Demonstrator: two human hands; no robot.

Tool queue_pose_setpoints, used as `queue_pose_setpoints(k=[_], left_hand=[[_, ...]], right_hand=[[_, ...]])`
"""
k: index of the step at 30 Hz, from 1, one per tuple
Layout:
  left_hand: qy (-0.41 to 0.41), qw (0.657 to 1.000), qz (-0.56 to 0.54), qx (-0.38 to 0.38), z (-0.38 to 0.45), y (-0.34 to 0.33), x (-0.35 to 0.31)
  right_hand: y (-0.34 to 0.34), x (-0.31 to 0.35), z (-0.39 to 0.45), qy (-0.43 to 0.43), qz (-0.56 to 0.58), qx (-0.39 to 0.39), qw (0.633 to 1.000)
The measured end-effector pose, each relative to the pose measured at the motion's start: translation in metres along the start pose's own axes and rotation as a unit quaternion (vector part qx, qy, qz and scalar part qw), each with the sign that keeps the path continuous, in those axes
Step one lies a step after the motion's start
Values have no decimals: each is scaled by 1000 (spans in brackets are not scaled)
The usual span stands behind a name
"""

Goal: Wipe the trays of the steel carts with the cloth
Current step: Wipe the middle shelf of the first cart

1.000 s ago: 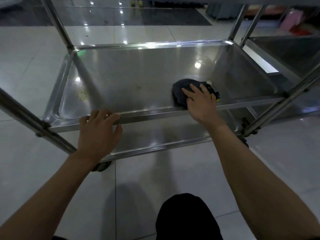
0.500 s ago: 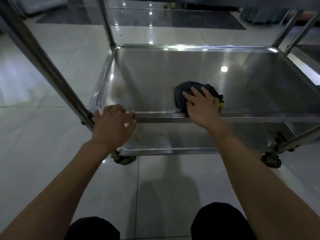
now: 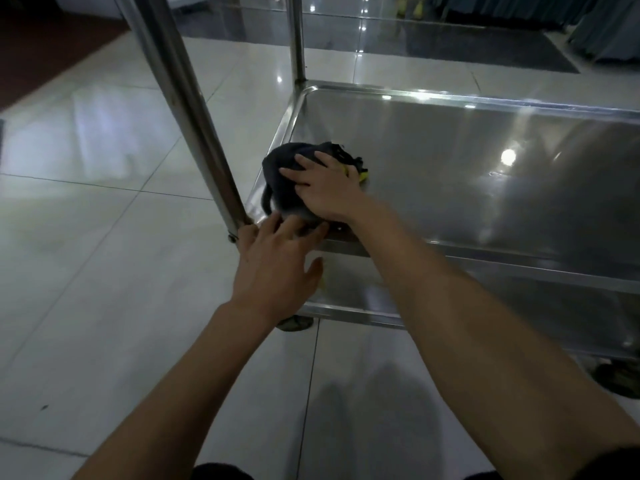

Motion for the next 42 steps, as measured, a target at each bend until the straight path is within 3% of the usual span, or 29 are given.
queue_pose_setpoints(k=[6, 13, 21, 31, 42], left_hand=[[14, 1000, 7, 6, 3, 2, 0], [19, 999, 22, 27, 4, 10, -2], [48, 994, 52, 87, 52, 27, -32], [34, 988, -67, 132, 73, 11, -68], [-7, 995, -58, 84, 80, 1, -44]], right_hand=[[5, -6, 1, 17, 45, -21, 999], [17, -37, -44, -44, 72, -80, 993], [51, -151, -145, -175, 78, -120, 974], [96, -288, -263, -336, 75, -161, 925], [85, -256, -221, -315, 44, -166, 933]])
Point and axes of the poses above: each hand's wrist, its own z-axis towards the middle knuckle, its own y-axis out of the back of the hand, x = y × z, the point moved 7 cm from there along z, towards the middle knuckle, and after that the axes turned 4 degrees about z, right-handed, at the moved point
